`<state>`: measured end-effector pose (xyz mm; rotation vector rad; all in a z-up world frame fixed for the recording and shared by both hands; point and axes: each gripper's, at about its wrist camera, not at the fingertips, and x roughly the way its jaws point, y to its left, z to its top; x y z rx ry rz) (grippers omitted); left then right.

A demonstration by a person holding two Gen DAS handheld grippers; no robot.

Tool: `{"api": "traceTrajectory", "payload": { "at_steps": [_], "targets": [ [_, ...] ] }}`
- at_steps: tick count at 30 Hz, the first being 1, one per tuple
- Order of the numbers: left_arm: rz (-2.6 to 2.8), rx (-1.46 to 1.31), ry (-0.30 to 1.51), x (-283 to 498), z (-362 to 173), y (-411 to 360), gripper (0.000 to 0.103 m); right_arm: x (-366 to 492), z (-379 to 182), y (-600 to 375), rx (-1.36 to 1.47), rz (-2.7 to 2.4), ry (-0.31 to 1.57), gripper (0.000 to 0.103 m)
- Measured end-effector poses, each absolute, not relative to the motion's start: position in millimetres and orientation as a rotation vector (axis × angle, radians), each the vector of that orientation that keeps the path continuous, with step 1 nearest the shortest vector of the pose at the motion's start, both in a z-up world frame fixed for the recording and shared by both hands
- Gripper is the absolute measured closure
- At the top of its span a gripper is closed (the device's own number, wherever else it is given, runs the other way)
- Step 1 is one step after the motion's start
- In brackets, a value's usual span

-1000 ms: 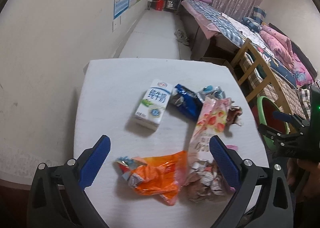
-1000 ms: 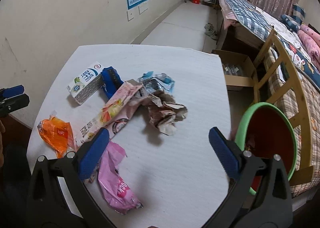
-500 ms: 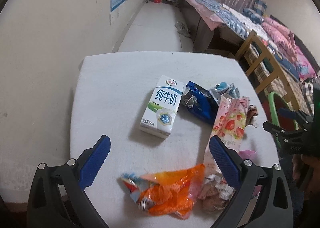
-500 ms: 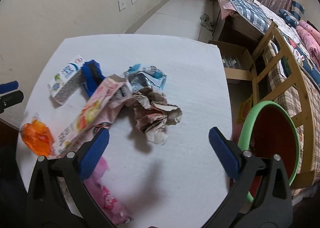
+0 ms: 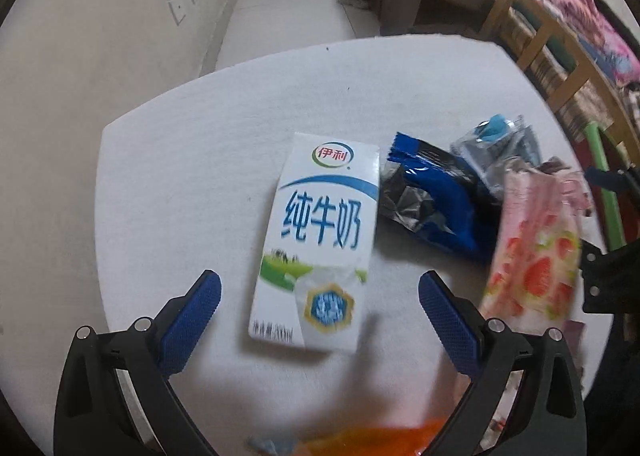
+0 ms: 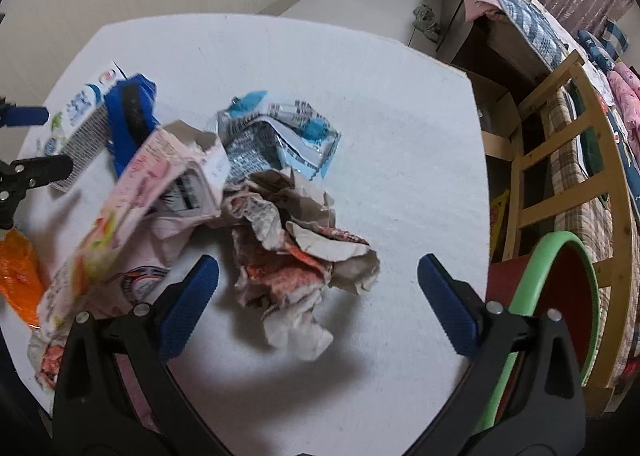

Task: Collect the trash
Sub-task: 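Grasp the white milk carton with the left gripper while the right grasps crumpled paper, then carry the milk carton and crumpled paper over the green bin with both grippers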

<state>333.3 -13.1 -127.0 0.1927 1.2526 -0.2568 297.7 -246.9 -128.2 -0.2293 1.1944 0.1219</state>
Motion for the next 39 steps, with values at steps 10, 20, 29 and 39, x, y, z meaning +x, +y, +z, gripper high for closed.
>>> {"api": "traceTrajectory", "payload": {
  "at_steps": [10,20,29,39],
  "targets": [
    [-0.208,0.191,1.297,346.7,-144.6,-12.9,0.032,305.4,-139.4,-247.4,-0.227,0.158,1.209,0.029],
    [-0.221,0.158,1.304,340.6,-137.6,-8.4,0.052,297.4,-127.2,-244.7,-0.199,0.190,1.197,0.056],
    [-0.178,0.096,1.222,314.3,-109.4,10.8,0.053,272.7,-109.7,-249.7,-0.200,0.174,1.166,0.058],
    [-0.203,0.028,1.067,255.2,-59.6,7.7,0.053,226.6,-58.9,-263.0,-0.159,0.171,1.042,0.058]
  ]
}}
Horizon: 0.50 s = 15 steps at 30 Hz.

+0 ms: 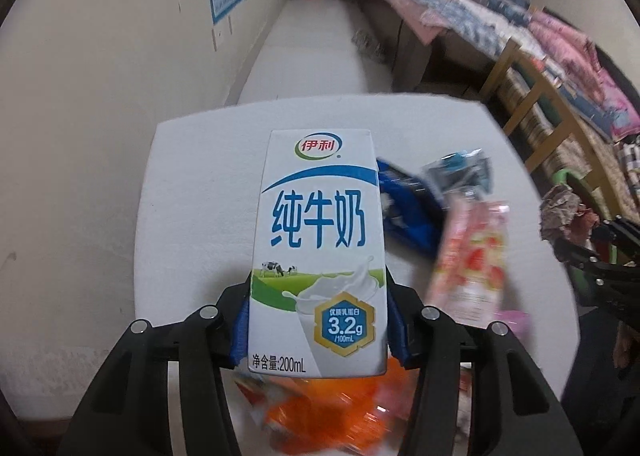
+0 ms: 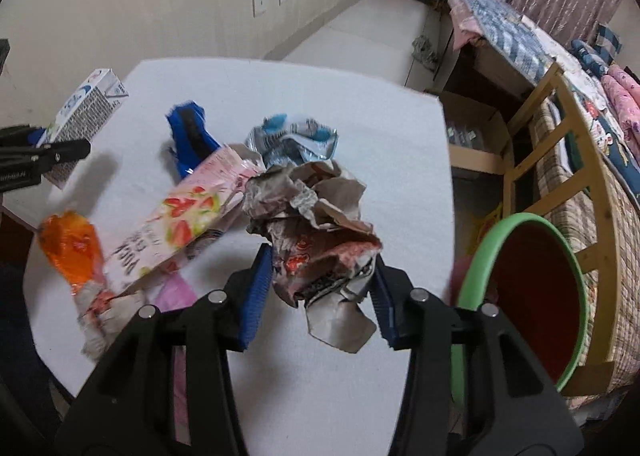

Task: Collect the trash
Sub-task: 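Carry the milk carton and crumpled paper over the green bin with both grippers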

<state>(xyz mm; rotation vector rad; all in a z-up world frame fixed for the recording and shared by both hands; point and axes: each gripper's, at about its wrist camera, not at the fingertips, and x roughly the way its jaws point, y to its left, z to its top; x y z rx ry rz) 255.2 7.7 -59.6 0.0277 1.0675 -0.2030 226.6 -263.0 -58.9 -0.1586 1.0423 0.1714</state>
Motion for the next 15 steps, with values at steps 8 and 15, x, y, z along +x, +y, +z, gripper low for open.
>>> {"api": "traceTrajectory", "payload": {
  "at_steps": [8,15],
  "targets": [
    [-0.275,0.003,0.965,203.9,-21.1,-37.6,0.053,182.6,-15.0,-281.9,-0.104,0.137,0.939,0.058],
    [-0.340,-0.010,0.912,183.8,-3.1,-83.6,0.053,155.3,10.2,-313.9,-0.035,0.076,0.882,0.058]
  ]
}}
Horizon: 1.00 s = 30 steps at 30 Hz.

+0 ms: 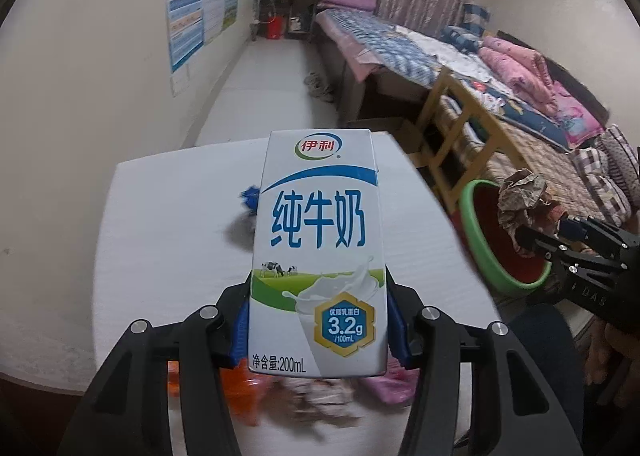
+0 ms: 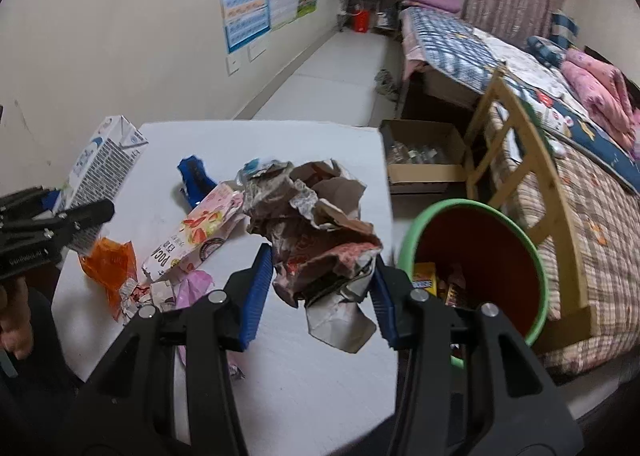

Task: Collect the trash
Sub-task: 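Carry the milk carton and crumpled paper over the green bin with both grippers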

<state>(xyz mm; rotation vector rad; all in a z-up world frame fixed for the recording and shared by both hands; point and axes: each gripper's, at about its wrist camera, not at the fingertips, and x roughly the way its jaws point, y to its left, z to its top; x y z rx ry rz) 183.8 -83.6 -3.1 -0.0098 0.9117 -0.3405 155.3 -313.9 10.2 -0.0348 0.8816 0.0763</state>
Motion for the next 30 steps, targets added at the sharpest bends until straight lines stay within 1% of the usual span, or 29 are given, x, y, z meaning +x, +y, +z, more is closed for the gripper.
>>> {"api": "traceTrajectory", "payload": {
  "at_steps": [12,30],
  "targets": [
    [-0.465,-0.012,0.912,174.7,0.7,-157.4,0.053,124.6,20.4,-377.8,0.059,-0.022,0.839,0.058],
    [-0.631,0.089,0.924,174.5,4.7,-262.5,0.053,120.9,13.6,-463.5,0.131,-0.135,0.833,0.058]
  ]
}}
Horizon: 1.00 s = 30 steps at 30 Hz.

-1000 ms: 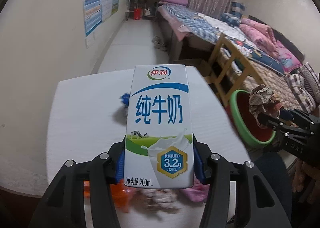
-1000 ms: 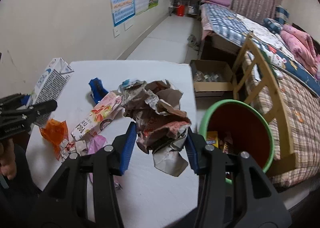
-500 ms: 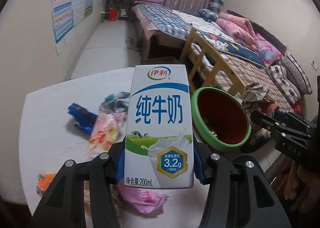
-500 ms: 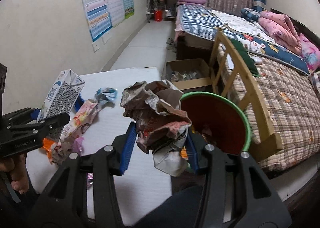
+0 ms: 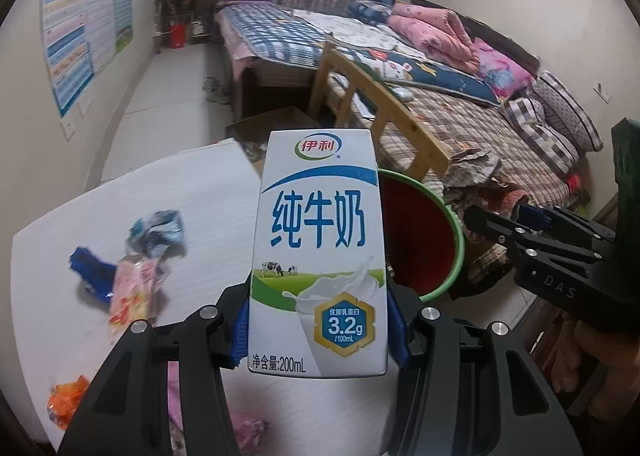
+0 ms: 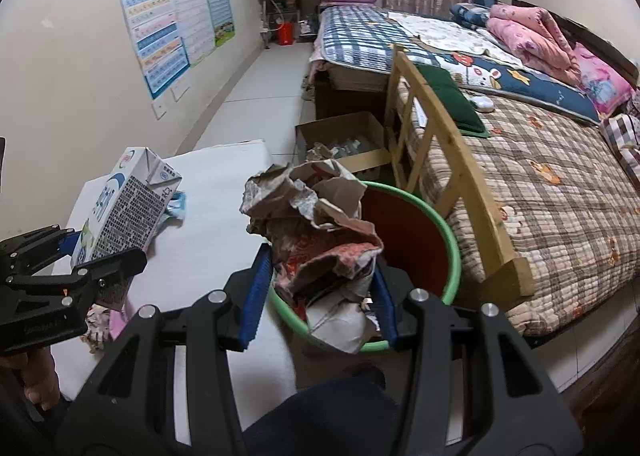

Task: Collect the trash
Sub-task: 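Carry the milk carton and crumpled paper over the green bin with both grippers, then open both grippers over the bin to drop the carton and paper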

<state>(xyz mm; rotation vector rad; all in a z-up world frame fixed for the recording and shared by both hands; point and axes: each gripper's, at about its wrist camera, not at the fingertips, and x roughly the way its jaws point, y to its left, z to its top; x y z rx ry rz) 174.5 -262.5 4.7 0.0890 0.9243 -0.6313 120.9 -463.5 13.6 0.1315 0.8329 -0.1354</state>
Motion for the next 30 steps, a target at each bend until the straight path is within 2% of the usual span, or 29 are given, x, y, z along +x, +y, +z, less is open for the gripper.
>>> {"api": "traceTrajectory", "payload": {
  "at_steps": [15,30],
  "targets": [
    [-0.684,0.221,0.988,205.0,-27.3,-356.8,0.053,140.2,-30.2,-536.8,0.194,-0.230,0.895,0.058],
    [-0.661,0.294,1.106,237.8,-81.2,-406.2,0.053,183.3,-84.9,-566.8,0.246,-0.228,1.033,0.058]
  ]
}}
